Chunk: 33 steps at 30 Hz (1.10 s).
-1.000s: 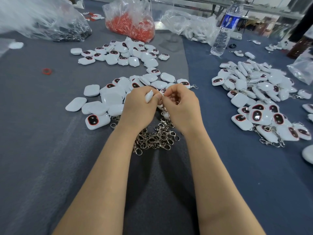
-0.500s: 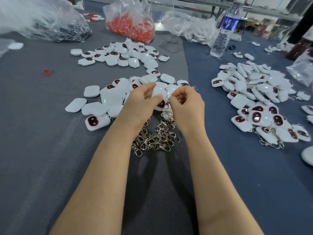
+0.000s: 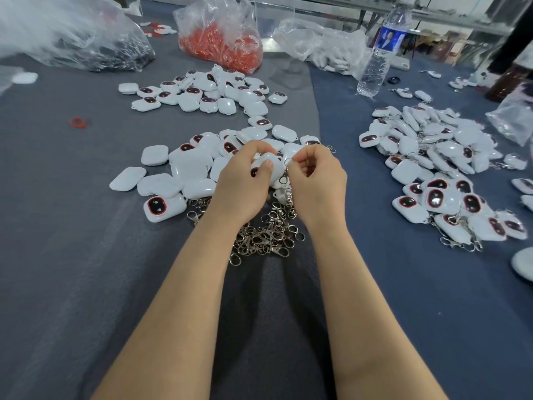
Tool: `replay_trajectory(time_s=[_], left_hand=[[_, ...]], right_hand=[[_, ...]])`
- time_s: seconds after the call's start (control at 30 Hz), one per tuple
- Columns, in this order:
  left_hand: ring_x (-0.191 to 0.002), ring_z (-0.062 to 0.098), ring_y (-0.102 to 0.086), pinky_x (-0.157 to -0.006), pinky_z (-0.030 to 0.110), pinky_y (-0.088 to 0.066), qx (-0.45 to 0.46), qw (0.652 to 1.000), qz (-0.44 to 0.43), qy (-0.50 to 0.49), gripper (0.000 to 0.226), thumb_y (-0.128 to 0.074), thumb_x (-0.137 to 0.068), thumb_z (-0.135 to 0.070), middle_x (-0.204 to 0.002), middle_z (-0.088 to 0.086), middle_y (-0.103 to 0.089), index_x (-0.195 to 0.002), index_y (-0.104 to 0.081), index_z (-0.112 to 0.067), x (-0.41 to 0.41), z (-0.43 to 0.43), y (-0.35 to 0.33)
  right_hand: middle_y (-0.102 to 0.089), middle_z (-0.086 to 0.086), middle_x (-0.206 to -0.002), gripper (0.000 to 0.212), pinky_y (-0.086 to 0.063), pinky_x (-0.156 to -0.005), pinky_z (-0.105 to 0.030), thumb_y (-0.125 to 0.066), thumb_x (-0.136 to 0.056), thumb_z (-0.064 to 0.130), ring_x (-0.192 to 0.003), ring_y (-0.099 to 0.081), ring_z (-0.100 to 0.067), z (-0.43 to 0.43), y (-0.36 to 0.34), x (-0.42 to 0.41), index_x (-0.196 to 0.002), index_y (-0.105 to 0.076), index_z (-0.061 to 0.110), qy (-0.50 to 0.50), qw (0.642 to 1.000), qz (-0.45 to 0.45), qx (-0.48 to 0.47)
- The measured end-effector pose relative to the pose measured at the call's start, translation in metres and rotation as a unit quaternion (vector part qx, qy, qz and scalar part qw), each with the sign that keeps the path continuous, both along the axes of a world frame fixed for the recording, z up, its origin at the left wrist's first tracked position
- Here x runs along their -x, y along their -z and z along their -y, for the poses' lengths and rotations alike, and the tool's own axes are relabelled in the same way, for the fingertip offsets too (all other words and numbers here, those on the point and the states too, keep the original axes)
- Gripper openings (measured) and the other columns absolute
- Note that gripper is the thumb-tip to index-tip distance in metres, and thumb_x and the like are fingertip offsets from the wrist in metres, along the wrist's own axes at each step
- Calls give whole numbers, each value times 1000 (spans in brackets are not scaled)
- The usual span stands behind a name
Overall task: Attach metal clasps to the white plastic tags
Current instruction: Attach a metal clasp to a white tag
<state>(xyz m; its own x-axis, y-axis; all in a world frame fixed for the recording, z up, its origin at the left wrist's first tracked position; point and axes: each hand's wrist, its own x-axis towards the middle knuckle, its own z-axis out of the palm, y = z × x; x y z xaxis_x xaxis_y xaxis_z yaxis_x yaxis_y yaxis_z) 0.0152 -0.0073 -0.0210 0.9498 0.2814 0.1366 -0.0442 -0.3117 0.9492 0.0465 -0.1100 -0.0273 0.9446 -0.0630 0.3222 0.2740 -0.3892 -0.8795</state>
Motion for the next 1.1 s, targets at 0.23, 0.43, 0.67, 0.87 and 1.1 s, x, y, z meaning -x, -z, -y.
replay_trajectory(time_s=[0.23,0.43,0.67,0.87,1.1], left_hand=[[-91,14,-54,-76,20,-40,-57,998,14,-36,17,-54,-93,-23,-91,-11,-54,-109,-53,-19,-3,0,5],[-83,12,-47,-64,11,-29,-100,992,34,-65,25,-56,-92,-21,-96,-4,-54,-115,-55,-11,-5,0,8],[-75,7,-48,-61,9,-32,-110,989,45,-86,22,-55,-92,-20,-92,-5,-53,-113,-56,-11,-5,1,10],[-80,13,-47,-63,13,-28,-130,986,56,-91,21,-53,-93,-19,-92,-3,-54,-111,-55,-8,-5,0,11],[-70,8,-52,-63,15,-35,-164,983,53,-56,16,-54,-93,-19,-80,-9,-53,-106,-56,-12,-4,-4,11]], right_hand=[[-55,8,-71,15,-39,-59,-7,-53,-84,2,-59,-46,-1,-1,0,-1,-80,-58,16,-8,1000,-4,-2],[-56,7,-70,14,-39,-59,-7,-54,-84,4,-59,-47,0,-2,2,-1,-80,-59,16,-13,1000,-2,3],[-55,9,-70,14,-38,-59,-6,-54,-86,4,-62,-49,4,-4,4,1,-80,-56,17,-19,1000,6,23],[-55,0,-69,13,-42,-69,-32,-51,-87,3,-74,-52,-21,-8,5,2,-80,-55,13,-29,995,29,91],[-53,0,-77,16,-36,-61,-29,-47,-86,-1,-72,-47,-19,-9,6,2,-83,-50,15,-42,989,25,136]])
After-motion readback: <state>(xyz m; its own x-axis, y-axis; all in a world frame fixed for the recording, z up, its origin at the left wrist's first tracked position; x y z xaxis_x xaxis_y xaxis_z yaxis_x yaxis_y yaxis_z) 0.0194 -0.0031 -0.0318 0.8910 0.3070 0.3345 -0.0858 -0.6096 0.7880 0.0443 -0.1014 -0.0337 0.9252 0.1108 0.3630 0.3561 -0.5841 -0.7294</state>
